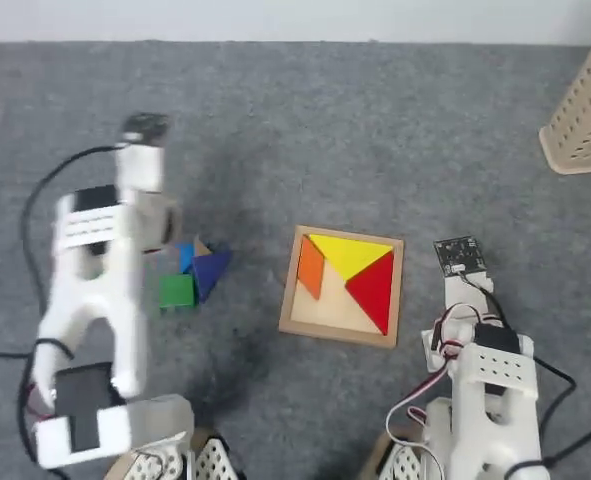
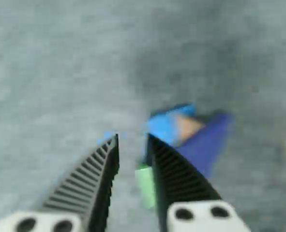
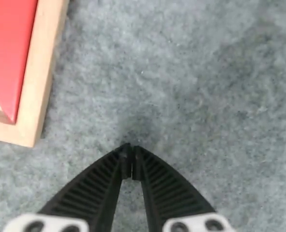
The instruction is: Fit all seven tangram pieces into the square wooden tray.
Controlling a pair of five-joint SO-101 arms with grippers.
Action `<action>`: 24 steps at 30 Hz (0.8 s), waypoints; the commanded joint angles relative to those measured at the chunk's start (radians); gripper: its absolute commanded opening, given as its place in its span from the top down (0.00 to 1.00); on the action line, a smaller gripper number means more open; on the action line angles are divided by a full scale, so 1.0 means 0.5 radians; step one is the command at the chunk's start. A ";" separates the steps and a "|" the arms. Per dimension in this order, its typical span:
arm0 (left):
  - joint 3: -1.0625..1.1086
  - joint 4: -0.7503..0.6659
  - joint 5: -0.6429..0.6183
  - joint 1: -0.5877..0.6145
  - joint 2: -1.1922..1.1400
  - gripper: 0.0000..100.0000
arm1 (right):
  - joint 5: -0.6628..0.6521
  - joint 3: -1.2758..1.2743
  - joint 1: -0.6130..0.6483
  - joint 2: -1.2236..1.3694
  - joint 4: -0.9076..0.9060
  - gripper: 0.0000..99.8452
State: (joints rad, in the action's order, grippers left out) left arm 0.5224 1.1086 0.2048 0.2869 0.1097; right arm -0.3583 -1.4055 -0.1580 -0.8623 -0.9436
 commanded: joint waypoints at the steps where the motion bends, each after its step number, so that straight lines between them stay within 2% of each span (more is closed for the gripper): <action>1: -0.060 0.012 0.218 0.331 0.018 0.89 | -0.037 0.009 -0.014 -0.057 0.041 0.99; 7: 0.318 -0.273 0.353 0.423 0.018 0.89 | -0.037 0.009 -0.014 -0.057 0.041 0.99; 12: 0.539 -0.316 0.408 0.347 0.018 0.89 | -0.037 0.009 -0.014 -0.057 0.041 0.99; 15: 0.569 -0.304 0.393 0.218 0.018 0.89 | -0.037 0.009 -0.014 -0.057 0.041 0.99; 24: 0.572 -0.301 0.126 -0.258 0.018 0.89 | -0.037 0.009 -0.026 -0.057 0.041 0.99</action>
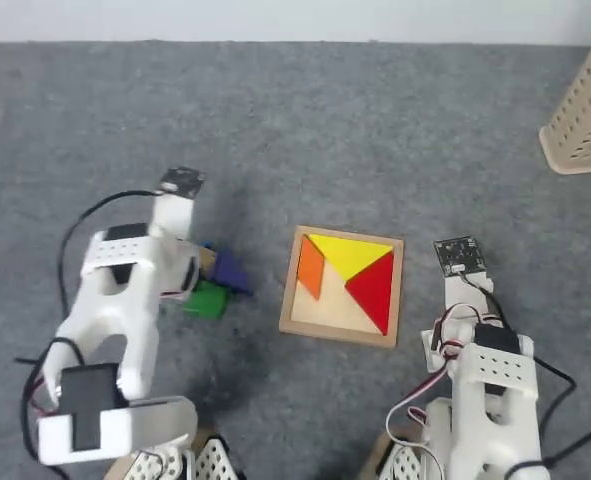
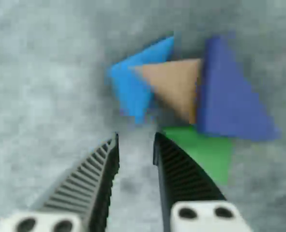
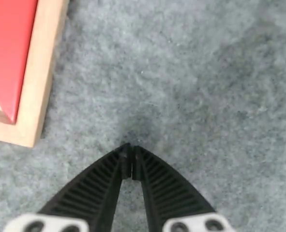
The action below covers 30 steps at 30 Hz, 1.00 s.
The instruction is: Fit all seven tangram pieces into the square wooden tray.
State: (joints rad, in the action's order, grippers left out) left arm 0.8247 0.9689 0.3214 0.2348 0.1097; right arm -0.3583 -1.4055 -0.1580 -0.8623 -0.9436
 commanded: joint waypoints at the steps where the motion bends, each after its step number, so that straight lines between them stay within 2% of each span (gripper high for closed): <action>1: -0.038 -0.012 -0.114 -0.178 0.025 0.89 | -0.037 0.009 -0.026 -0.057 0.041 0.99; 6: -0.204 0.184 -0.120 -0.212 0.126 0.89 | -0.037 0.009 -0.023 -0.057 0.041 0.99; 12: -0.480 0.325 -0.353 -0.190 0.267 0.88 | -0.037 0.009 -0.020 -0.057 0.041 0.99; 19: -0.609 0.181 -0.641 -0.190 -0.132 0.83 | -0.037 0.009 -0.020 -0.057 0.041 0.99; 24: -0.741 0.190 -0.669 -0.273 -0.436 0.83 | -0.037 0.009 -0.017 -0.057 0.041 0.99; 30: -0.787 0.184 -0.715 -0.298 -0.577 0.83 | -0.037 0.009 -0.017 -0.057 0.041 0.99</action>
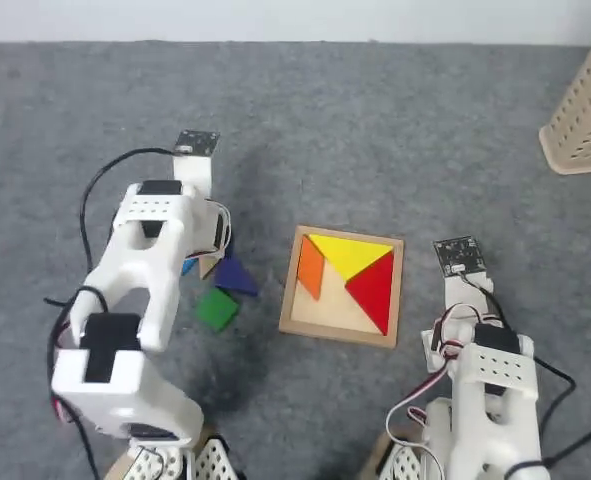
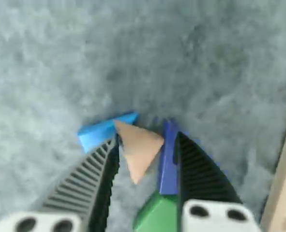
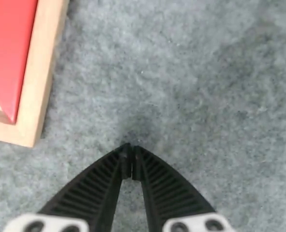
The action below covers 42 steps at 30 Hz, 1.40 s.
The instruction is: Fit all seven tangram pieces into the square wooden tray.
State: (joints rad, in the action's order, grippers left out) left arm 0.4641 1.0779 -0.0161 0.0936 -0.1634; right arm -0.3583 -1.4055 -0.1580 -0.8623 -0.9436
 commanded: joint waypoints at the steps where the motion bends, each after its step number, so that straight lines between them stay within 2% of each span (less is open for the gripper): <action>1: -0.066 -0.037 -0.040 -0.018 -0.043 0.83 | -0.037 0.009 -0.017 -0.057 0.041 0.99; 8: -0.048 -0.025 -0.028 -0.021 -0.086 0.84 | -0.037 0.009 -0.017 -0.057 0.041 0.99; 12: -0.008 0.077 0.055 -0.028 -0.092 0.84 | -0.037 0.009 -0.017 -0.057 0.041 0.99; 27: 0.069 0.049 0.193 -0.021 -0.086 0.84 | -0.037 0.009 -0.020 -0.057 0.041 0.99; 37: 0.493 -0.190 0.341 -0.021 0.325 0.84 | -0.037 0.009 -0.014 -0.057 0.041 0.99; 42: 0.486 -0.181 0.350 -0.021 0.276 0.84 | -0.037 0.009 -0.014 -0.057 0.041 0.99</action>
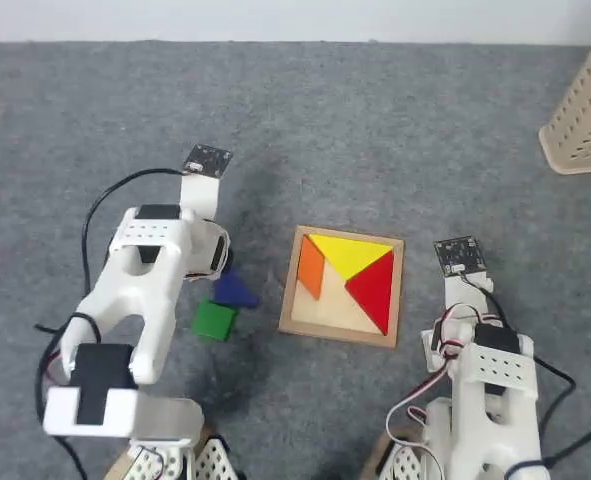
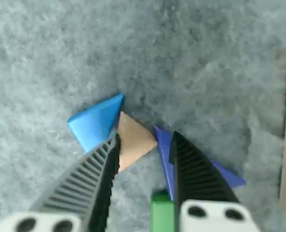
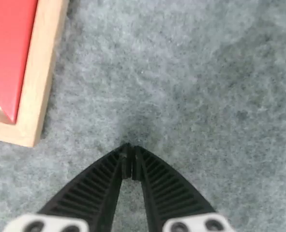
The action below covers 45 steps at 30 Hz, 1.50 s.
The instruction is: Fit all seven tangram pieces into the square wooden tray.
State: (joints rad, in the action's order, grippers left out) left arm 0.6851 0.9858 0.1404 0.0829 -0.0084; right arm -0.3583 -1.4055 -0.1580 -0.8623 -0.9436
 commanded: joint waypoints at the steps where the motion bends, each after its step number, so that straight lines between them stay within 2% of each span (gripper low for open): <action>1: 0.023 0.025 0.040 0.000 -0.055 0.84 | -0.037 0.009 -0.014 -0.057 0.041 0.99; 12: -0.029 0.058 0.077 -0.009 -0.123 0.85 | -0.037 0.009 -0.014 -0.057 0.041 0.99; 17: -0.026 0.110 0.080 -0.018 -0.123 0.94 | -0.037 0.009 -0.014 -0.057 0.041 0.99; 23: -0.026 0.114 0.080 -0.018 -0.071 0.99 | -0.037 0.009 -0.014 -0.057 0.041 0.99; 30: 0.109 0.114 0.080 -0.037 0.252 0.99 | -0.037 0.009 -0.014 -0.057 0.041 0.99; 33: 0.094 0.114 0.068 -0.034 0.307 0.93 | -0.037 0.009 -0.014 -0.057 0.041 0.99; 36: 0.069 0.061 0.061 -0.034 0.264 0.87 | -0.037 0.009 -0.014 -0.057 0.041 0.99; 45: -0.238 0.037 0.077 0.141 -0.160 0.86 | -0.037 0.009 -0.014 -0.057 0.041 0.99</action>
State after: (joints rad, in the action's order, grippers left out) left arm 0.6682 1.0150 0.1711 0.1181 -0.0253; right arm -0.3583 -1.4055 -0.1580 -0.8623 -0.9436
